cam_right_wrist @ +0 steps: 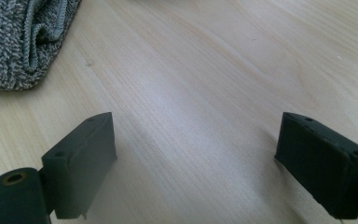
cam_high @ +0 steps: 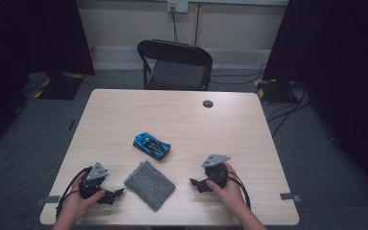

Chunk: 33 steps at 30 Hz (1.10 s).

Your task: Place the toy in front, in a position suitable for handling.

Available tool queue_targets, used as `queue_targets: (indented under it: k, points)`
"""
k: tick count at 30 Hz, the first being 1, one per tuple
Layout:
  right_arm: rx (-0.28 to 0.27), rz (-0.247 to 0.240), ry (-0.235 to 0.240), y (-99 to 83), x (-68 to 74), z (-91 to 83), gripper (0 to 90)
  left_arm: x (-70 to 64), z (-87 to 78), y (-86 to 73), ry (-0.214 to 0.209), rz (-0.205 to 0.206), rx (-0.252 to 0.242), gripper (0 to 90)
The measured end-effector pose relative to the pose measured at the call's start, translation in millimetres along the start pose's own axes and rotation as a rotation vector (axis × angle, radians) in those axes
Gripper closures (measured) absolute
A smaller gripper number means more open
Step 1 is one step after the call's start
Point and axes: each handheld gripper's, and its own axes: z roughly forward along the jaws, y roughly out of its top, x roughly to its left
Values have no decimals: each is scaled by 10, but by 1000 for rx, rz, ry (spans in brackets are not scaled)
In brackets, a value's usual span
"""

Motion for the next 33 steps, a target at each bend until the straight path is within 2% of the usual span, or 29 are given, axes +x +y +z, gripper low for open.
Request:
queue_targets:
  k: [10,14,16,23,24,28,30,33]
  points:
    - [4,1,-7,5,5,-5,115,0,0,0,0,0,-1,0]
    - [35,-4,-3,49,-10,-8,137,0,0,0,0,0,-1,0]
    - [41,-11,-17,80,-32,-21,141,0,0,0,0,0,-1,0]
    - [0,17,7,204,-105,-76,144,-1,1,-1,0,-1,-1,0]
    - [-1,11,-2,224,-107,-73,144,-1,1,-1,1,-1,-1,0]
    - [-13,21,-5,275,-107,-36,143,-4,-1,-1,4,-3,-1,0]
    - [-19,-4,-24,308,-96,-2,144,-7,-1,-2,5,-6,-1,0]
    - [-19,18,-5,352,-106,34,143,-7,-1,-2,5,-5,-1,0]
